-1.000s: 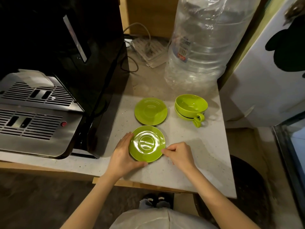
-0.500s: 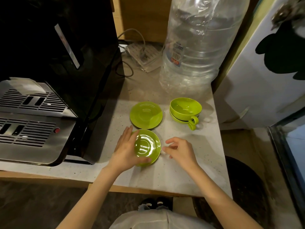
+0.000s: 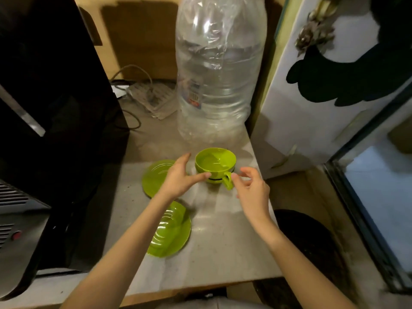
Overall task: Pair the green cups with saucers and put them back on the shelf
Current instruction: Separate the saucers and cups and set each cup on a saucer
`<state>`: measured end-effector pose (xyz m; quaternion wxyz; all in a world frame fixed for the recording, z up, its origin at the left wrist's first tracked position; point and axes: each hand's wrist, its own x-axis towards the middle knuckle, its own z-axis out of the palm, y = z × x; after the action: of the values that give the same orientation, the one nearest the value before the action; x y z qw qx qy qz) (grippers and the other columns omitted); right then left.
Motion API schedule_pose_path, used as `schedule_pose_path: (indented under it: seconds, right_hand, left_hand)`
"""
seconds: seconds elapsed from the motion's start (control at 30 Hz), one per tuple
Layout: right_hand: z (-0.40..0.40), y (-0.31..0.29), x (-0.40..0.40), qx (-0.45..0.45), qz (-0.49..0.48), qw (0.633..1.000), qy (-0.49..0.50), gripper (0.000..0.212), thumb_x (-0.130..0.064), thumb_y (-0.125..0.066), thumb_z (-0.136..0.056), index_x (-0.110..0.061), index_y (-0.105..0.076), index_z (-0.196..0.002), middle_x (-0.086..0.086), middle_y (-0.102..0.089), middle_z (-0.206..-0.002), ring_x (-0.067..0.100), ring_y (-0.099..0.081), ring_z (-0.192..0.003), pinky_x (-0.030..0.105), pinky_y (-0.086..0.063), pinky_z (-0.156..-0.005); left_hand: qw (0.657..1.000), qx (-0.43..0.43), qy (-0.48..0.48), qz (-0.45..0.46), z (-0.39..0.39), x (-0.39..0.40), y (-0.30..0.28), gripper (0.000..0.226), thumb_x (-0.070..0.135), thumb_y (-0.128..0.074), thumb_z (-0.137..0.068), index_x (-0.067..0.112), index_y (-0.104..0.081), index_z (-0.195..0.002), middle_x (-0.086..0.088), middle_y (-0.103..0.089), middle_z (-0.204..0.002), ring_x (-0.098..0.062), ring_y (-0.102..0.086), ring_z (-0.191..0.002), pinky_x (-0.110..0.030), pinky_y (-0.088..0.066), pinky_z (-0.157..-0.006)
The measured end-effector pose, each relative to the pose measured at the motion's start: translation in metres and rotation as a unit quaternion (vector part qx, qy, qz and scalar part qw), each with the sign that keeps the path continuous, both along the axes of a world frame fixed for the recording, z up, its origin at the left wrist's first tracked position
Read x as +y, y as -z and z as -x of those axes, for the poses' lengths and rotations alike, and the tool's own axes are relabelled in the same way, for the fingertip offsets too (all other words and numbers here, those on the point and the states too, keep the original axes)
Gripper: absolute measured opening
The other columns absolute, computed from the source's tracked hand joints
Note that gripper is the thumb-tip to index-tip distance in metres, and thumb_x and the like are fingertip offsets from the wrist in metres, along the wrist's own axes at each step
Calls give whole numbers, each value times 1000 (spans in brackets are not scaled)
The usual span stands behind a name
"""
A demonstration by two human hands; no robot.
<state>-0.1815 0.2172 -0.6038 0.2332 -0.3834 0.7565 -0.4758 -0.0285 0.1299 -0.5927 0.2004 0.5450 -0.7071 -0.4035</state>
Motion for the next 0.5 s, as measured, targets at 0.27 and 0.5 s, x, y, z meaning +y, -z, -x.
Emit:
schedule_pose_path:
  seconds: [0.27, 0.5]
  right_hand:
    - [0, 9, -3, -42, -24, 998, -50, 24, -29, -59, -85, -7, -69, -92, 4, -68, -76, 25, -67, -80, 45, -56, -77]
    - [1, 11, -4, -31, -11, 998, -58, 20, -24, -57, -88, -8, -68, -91, 4, -66, -75, 15, -58, -72, 7, -38, -56]
  left_hand:
    - [998, 43, -12, -51, 18, -6, 11, 79, 33, -75, -69, 6, -39, -135, -6, -52, -132, -22, -44, -128, -18, -35, -92]
    - [996, 84, -16, -38, 19, -5, 13, 64, 31, -77, -67, 12, -53, -123, 5, -58, -106, -8, -52, -101, -14, -35, -78]
